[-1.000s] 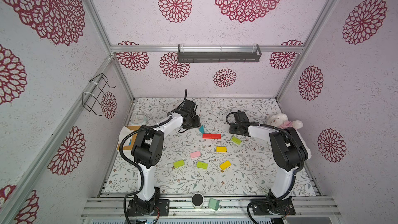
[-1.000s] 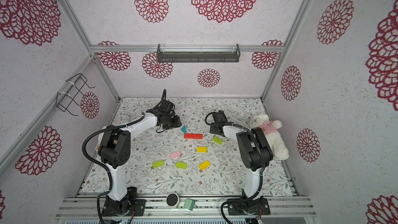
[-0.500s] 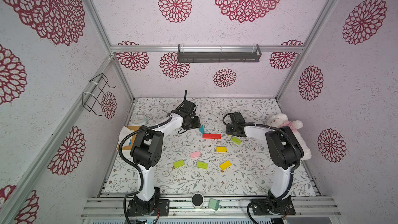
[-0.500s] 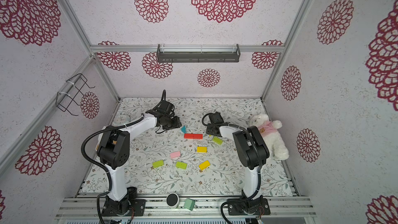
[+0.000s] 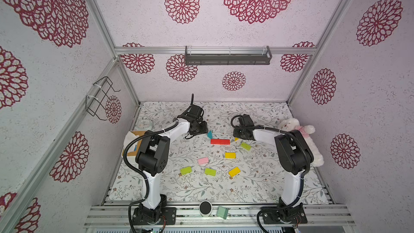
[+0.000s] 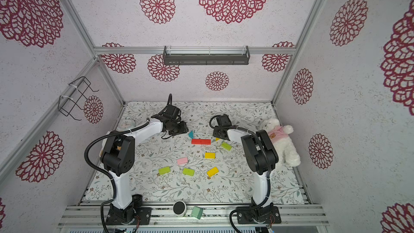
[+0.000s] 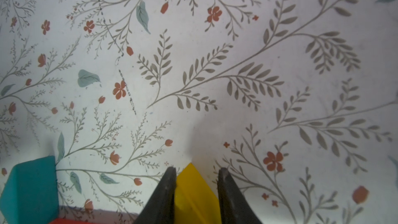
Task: Assemble a carrot with building blocks
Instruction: Assemble the building block at the center of the board.
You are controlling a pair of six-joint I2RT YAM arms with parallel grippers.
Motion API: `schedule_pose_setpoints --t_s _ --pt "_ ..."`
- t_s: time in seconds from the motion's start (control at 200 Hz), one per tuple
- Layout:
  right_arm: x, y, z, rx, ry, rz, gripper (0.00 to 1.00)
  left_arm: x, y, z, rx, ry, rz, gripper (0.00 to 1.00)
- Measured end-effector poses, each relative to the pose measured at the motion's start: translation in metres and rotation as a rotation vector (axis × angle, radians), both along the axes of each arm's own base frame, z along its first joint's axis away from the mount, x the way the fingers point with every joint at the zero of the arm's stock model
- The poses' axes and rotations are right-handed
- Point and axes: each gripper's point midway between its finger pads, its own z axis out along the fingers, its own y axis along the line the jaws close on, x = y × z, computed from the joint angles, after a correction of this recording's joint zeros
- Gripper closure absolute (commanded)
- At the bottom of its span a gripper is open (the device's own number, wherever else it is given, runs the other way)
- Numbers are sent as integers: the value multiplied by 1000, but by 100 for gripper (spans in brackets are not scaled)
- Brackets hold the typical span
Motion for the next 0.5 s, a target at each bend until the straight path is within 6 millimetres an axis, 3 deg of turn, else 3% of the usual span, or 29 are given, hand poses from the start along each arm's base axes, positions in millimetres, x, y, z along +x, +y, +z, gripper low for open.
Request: schedule_pose_setpoints --t_s 0.5 --pt "6 6 -2 18 5 -15 70 0 2 -2 1 5 4 47"
